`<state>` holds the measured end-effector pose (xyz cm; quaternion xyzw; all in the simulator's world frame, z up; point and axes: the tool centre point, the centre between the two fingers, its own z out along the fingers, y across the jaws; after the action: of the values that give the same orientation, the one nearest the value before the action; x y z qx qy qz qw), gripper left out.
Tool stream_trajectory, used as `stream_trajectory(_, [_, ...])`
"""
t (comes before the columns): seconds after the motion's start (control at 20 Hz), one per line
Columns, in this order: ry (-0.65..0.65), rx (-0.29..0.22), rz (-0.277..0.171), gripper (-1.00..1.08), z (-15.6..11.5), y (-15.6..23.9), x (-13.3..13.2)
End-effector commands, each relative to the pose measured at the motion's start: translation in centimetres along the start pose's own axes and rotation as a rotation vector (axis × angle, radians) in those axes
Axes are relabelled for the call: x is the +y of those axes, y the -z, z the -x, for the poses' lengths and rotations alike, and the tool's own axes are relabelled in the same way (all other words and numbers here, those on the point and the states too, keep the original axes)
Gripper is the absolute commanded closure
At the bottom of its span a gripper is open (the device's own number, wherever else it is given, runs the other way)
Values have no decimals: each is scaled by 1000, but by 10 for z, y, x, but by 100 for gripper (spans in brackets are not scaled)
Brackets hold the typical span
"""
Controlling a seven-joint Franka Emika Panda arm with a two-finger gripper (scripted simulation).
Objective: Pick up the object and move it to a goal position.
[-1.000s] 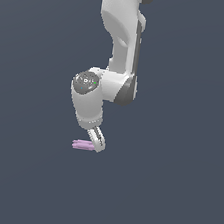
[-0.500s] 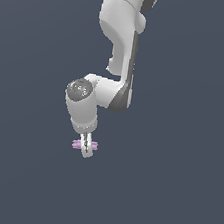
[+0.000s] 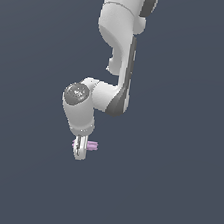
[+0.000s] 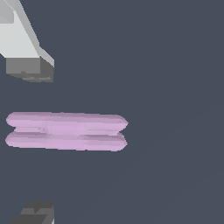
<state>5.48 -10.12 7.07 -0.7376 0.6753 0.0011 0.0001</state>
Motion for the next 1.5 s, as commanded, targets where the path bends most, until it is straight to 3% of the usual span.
stream_trajectory(0.0, [-24,1,-1,-92,-1,-1,-1])
stream_trajectory(0.4, [-32,1,-1,-92,-2,-6,-1])
stream_trajectory(1.1, [-37,2,-1,-92,-2,-52,-1])
stream_trajectory(1.15, [-37,2,-1,108,-2,-52,-1])
stream_trajectory(1.45, [-37,2,-1,108,-2,-52,-1])
